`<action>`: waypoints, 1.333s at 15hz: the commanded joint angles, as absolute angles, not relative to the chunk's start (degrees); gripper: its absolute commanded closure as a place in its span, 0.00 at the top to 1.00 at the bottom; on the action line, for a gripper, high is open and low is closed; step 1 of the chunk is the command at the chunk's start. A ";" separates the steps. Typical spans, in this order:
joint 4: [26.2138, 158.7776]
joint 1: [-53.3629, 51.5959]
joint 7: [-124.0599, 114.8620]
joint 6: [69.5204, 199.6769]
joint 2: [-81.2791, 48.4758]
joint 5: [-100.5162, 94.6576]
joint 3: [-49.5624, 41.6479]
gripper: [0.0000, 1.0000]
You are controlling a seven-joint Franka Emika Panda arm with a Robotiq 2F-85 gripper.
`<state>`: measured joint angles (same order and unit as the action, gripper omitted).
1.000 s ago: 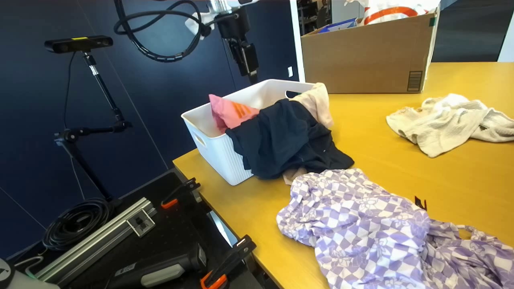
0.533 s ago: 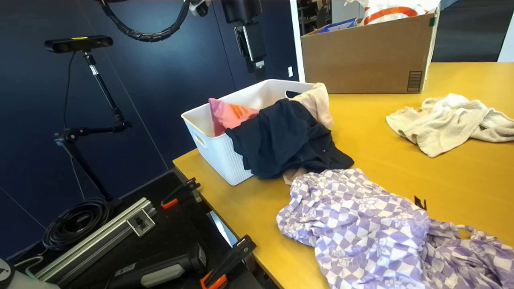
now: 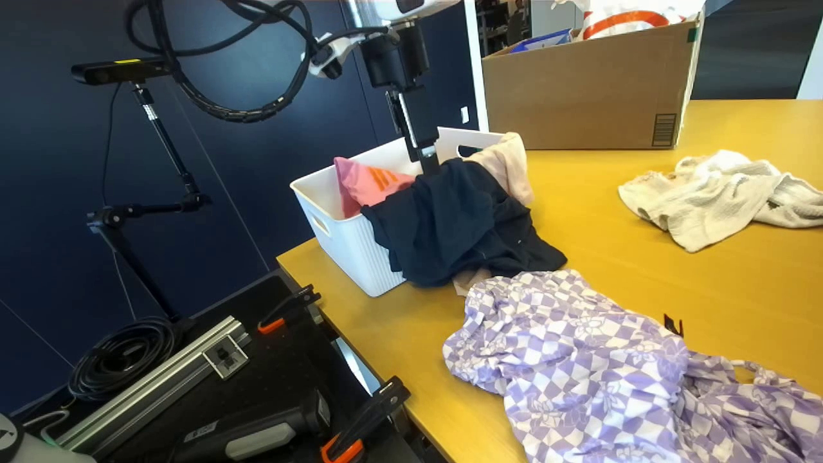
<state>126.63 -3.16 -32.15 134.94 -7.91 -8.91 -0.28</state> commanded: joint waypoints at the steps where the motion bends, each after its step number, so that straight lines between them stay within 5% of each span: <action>1: 127.46 -3.78 -35.91 146.05 -11.75 -13.59 -1.94 1.00; 9: 129.97 -7.34 -37.94 166.80 -15.27 -12.64 -5.45 1.00; 20: 139.38 -2.47 -21.76 172.22 -6.64 10.90 1.10 1.00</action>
<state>136.82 -4.58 -25.03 170.69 -10.49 4.73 -1.05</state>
